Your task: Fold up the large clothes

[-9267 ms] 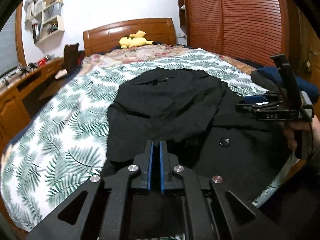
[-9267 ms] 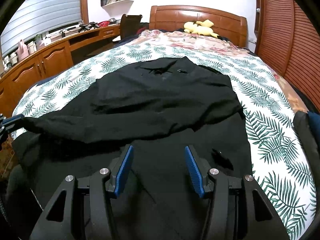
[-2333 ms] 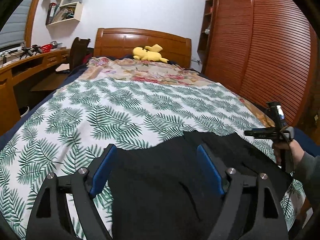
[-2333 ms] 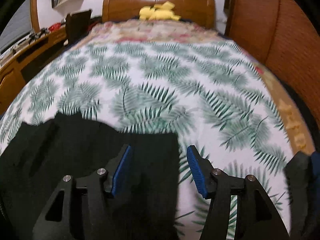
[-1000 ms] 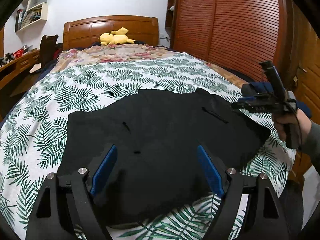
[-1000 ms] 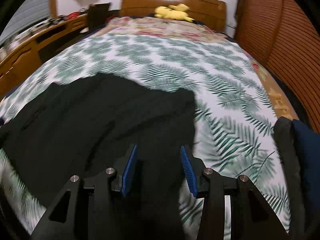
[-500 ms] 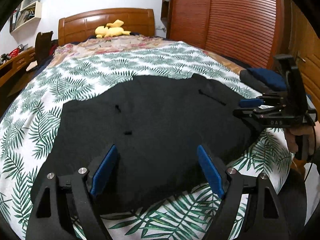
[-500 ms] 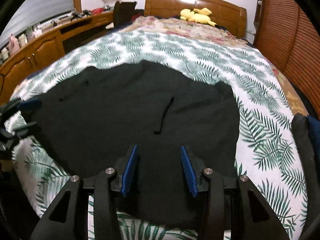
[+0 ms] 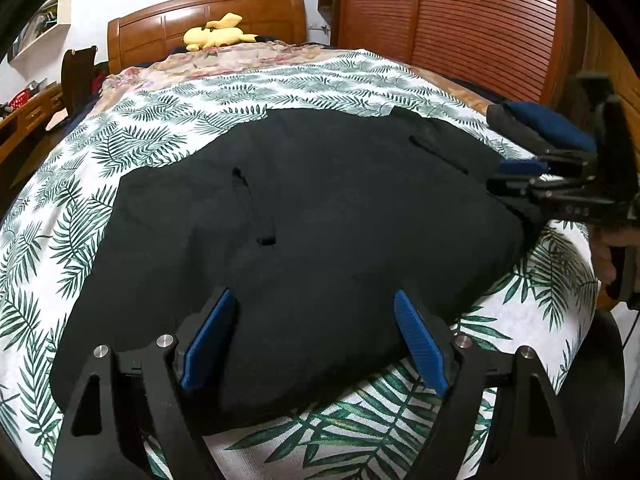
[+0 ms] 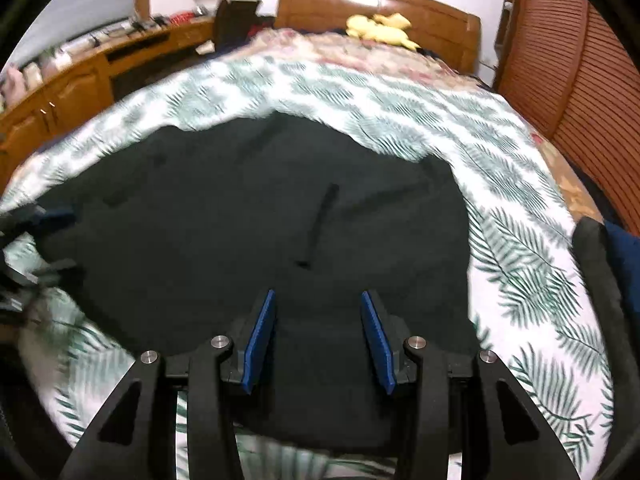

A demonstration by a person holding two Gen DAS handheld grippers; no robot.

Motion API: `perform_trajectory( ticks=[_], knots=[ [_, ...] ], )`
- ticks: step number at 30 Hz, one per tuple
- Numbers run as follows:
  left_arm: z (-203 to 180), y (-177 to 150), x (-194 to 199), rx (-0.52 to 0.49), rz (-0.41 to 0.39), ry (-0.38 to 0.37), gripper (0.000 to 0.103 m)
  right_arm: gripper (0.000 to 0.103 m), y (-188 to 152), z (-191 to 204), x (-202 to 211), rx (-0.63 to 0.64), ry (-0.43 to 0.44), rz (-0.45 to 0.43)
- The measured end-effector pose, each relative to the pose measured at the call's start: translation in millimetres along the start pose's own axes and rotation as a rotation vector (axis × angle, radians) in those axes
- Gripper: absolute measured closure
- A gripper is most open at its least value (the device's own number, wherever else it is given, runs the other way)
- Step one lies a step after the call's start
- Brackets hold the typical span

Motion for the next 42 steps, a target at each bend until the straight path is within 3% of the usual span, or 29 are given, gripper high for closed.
perform_trajectory(
  ticks=[8,16,23,29,37,42],
  knots=[
    [-1,-1,1,0.001,0.002,0.000,0.021,0.057,7,50,-5,0.062,0.106,-0.019],
    [-5,0,1,-0.021,0.006,-0.004,0.021,0.057,-11,56,-44,0.083,0.094,0.032],
    [-11,12,9,-0.012,-0.043,-0.020,0.021,0.056,-7,61,-40,0.080,0.082,0.024],
    [-23,31,11,-0.022,-0.092,-0.037,0.021,0.056,-15,34,-3,0.059,0.032,-0.003],
    [-38,38,-10,-0.043,-0.068,-0.049,0.021,0.056,-36,-37,22,-0.006,-0.113,0.006],
    [-47,38,-16,-0.042,-0.059,-0.067,0.021,0.056,-45,-68,27,-0.076,-0.155,0.026]
  ],
)
Point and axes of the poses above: each gripper's, at about its wrist camera, not at the fingertips, and x roughly against the way its jaws point, z to its left, y to its top, the point moved 10 cm from there along -x, roughly the way its jaws point, and after that the axes turned 9 degrees about -y, right-handed, at the moved point
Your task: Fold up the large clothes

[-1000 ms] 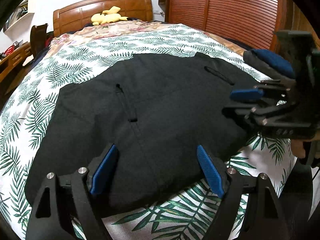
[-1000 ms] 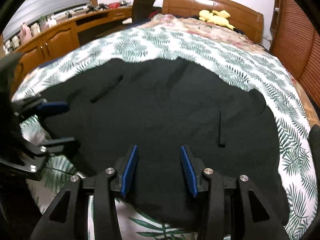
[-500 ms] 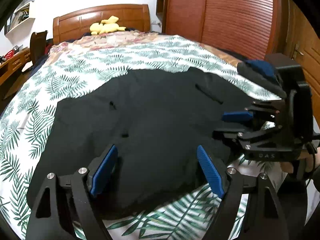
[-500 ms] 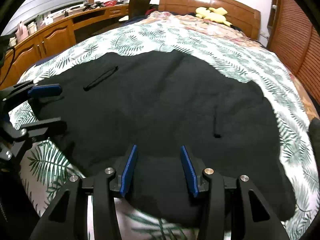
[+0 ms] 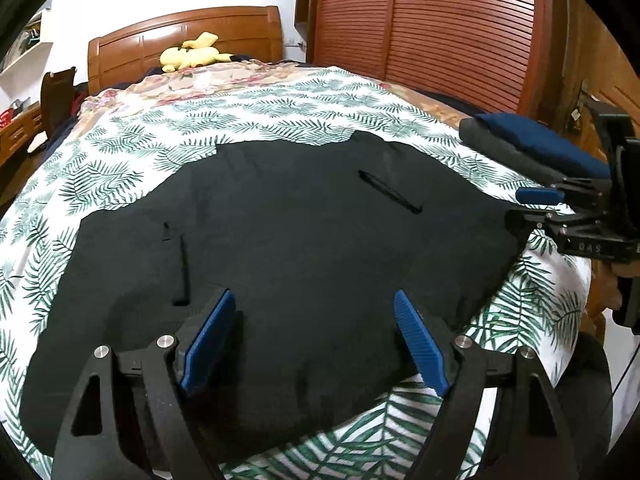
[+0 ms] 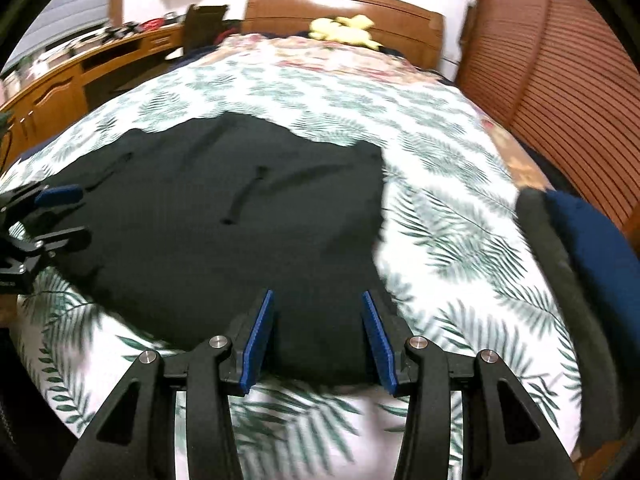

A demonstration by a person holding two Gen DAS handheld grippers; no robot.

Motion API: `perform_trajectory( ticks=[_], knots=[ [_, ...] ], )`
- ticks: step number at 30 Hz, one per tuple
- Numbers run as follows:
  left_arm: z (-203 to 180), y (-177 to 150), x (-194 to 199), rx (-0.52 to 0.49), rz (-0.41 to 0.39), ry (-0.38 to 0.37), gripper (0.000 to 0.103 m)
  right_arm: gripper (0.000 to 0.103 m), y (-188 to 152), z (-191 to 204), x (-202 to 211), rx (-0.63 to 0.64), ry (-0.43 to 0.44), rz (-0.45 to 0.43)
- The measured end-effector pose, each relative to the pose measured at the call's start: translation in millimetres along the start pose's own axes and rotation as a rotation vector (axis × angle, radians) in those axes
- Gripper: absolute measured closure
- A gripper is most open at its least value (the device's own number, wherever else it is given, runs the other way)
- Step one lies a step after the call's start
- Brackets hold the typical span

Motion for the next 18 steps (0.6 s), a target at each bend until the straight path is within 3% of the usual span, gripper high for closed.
perform_trajectory(
  ticks=[7,12,18],
  knots=[
    [-7,-3,-7,-0.021,0.020,0.012,0.021,0.055,-10,-2,-5,-0.045,-0.005,0.016],
    [-5,-6,-9,-0.025,0.031,0.021,0.021,0.041,-14,-9,-14,-0.092,0.016,0.036],
    [-3,-7,-10,-0.024,0.034,0.025,0.021,0.037,-16,-13,-20,-0.172,0.088,0.036]
  ],
)
Point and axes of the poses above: each gripper's, at about its wrist camera, not at the fingertips, and x roughly against the way its jaws point, z to its left, y to its top, the point moved 10 cm from there along -x, roughly the way its jaws point, and after that the axes turned 9 degrees about -y, right-handed, at the moved point
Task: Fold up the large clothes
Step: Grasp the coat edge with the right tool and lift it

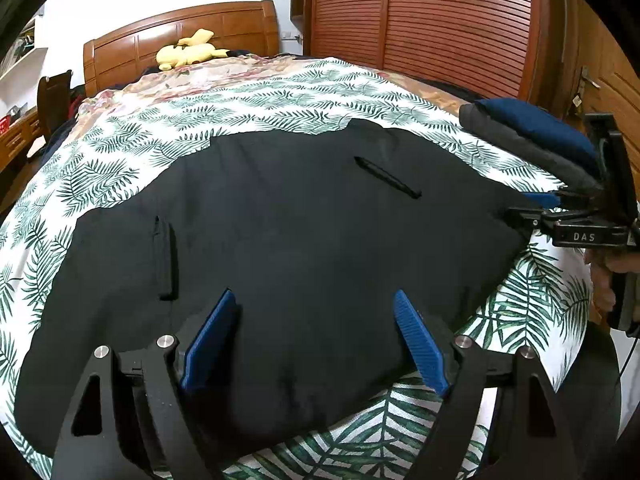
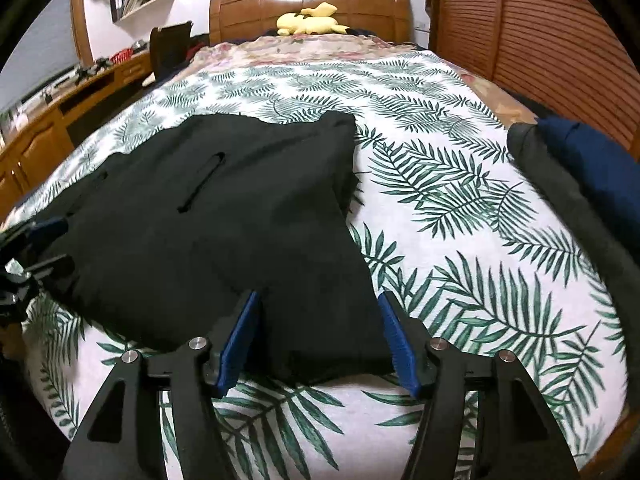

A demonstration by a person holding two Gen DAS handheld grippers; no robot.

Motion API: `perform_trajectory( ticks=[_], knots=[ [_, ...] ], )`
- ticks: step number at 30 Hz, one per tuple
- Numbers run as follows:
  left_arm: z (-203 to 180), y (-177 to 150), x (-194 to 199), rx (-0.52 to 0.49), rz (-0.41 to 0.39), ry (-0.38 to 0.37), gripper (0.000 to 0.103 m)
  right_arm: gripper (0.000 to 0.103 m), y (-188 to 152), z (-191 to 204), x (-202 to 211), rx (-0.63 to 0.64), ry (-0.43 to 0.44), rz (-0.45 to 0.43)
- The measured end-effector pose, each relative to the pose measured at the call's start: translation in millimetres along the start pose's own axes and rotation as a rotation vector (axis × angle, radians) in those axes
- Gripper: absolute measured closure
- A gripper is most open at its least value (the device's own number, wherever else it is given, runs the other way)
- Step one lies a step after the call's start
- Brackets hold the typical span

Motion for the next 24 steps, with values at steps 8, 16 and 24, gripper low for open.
perform_trajectory(
  ticks=[8,16,24],
  knots=[
    [0,-1,-1,-0.006,0.005,0.003,0.021,0.030,-5,-5,-18,-0.071,0.063,0.065],
    [-3,-2,-2,-0.011,0.008,0.000,0.021,0.063,-3,3,-12,-0.082,0.180,0.031],
    [-1,-1,6,-0.005,-0.006,-0.002,0.021,0.089,15,-10,8,-0.082,0.215,-0.076]
  ],
)
Point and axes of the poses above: each gripper's, at about its wrist camera, not at the fingertips, and x roughly against the way its jaws point, z to its left, y to its top, the point moved 10 cm from there along -x, roughly the way its jaws point, and after that the axes turned 9 degrees about -y, right-handed, at the moved point
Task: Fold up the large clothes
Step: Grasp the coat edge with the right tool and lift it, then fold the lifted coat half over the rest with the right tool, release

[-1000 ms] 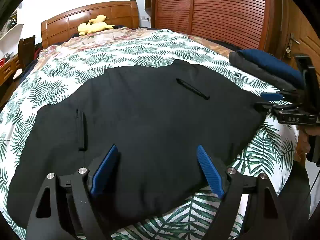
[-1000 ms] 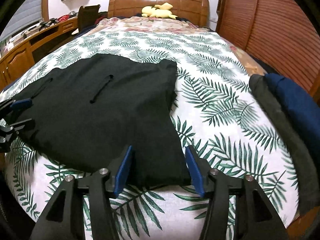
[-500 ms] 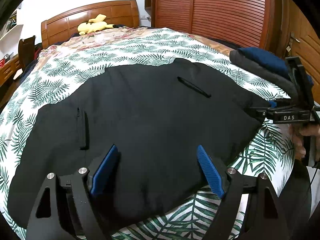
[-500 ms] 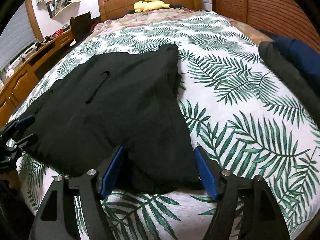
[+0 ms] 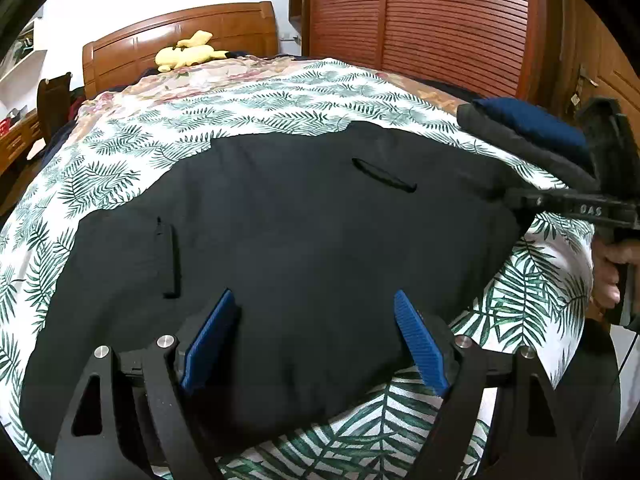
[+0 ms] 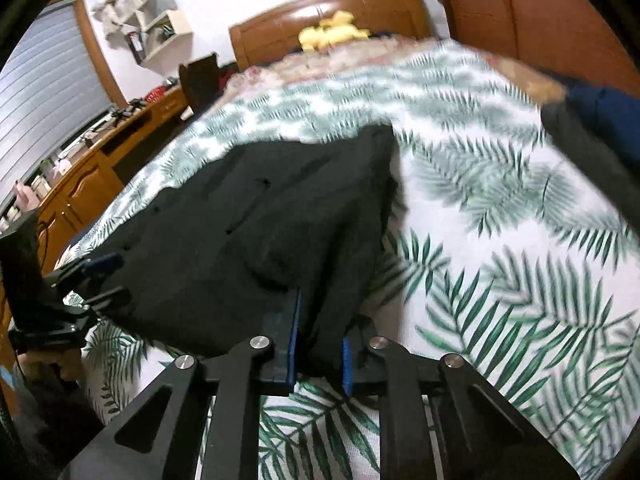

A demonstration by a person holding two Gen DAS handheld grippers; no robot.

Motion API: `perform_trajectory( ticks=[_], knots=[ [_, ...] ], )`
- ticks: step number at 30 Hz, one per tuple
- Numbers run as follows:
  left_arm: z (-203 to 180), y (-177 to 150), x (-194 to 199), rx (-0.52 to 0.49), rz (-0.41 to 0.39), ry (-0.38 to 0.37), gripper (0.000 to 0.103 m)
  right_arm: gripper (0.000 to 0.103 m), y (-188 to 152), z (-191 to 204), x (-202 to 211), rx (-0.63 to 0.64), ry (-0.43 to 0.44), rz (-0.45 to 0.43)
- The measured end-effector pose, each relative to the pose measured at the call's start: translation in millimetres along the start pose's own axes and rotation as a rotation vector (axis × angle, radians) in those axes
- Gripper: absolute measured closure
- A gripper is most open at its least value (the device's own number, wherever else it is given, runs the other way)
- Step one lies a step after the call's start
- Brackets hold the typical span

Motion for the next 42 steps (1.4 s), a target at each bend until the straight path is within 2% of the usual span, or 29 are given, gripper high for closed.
perform_trajectory(
  ticks=[6,13,17,20,23,26,31,35,38,42],
  knots=[
    [9,3,17,0.019,-0.030,0.006,0.021,0.091,22,-3,21,0.031,-0.032,-0.070],
    [18,2,42,0.035,-0.063,0.012,0.021,0.092,39,-53,46,-0.008,-0.140,-0.112],
    [27,-2,54,0.039,-0.075,0.036,0.021,0.092,30,-90,55,-0.028,-0.222,-0.091],
    [34,-2,65,0.052,-0.094,0.047,0.021,0.092,19,-96,46,-0.016,-0.238,-0.037],
    [42,-3,73,0.073,-0.113,0.052,0.021,0.092,19,-93,46,-0.019,-0.246,-0.034],
    [48,-5,78,0.089,-0.127,0.053,0.021,0.092,34,-80,55,-0.010,-0.235,-0.054],
    [55,-7,87,0.097,-0.142,0.057,0.021,0.092,66,-35,78,0.087,-0.201,-0.123],
    [63,-7,96,0.109,-0.159,0.061,0.021,0.092,94,25,93,0.186,-0.134,-0.186],
    [69,-10,102,0.117,-0.165,0.066,0.021,0.092,103,75,99,0.257,-0.067,-0.220],
    [79,-14,108,0.126,-0.166,0.082,0.020,0.092,97,152,99,0.332,0.051,-0.242]
  ],
)
Point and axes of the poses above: each gripper's, at about its wrist camera, not at the fingertips, and x roughly against the way its jaws point, z to its left, y to its top, the point moved 10 cm from there along -x, roughly the way its jaws point, and after that the axes turned 9 degrees about -y, right-handed, at the moved point
